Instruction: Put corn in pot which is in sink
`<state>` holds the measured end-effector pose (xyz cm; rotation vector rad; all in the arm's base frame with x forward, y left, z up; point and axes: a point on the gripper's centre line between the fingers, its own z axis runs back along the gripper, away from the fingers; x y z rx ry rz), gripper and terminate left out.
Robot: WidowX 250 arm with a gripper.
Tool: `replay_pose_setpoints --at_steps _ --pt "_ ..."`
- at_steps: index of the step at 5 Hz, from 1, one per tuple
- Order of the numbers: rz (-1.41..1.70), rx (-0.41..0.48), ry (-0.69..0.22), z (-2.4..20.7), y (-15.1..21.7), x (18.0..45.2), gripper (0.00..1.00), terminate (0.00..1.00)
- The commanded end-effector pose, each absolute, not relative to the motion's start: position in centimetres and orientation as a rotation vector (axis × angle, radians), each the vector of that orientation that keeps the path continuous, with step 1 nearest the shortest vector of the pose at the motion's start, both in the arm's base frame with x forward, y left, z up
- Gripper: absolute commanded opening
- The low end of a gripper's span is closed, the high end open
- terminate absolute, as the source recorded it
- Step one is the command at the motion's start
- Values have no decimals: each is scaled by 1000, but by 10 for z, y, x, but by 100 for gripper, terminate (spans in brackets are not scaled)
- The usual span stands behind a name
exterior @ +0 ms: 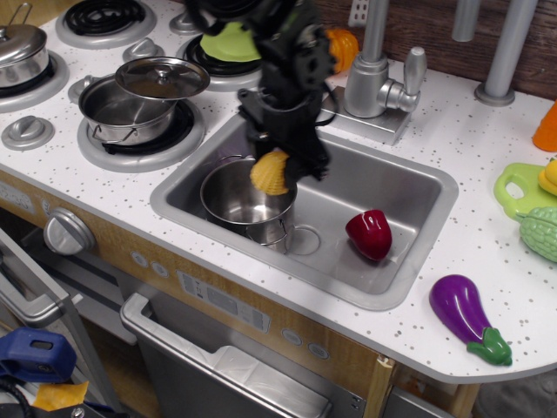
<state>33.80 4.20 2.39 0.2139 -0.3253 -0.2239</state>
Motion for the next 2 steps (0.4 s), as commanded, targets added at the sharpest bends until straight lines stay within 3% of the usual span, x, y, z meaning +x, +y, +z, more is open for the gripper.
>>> replay_pose_setpoints --at_steps 1,2 --pt "-251 219 -409 32 61 342 100 0" --pt "-248 188 -411 24 70 339 100 100"
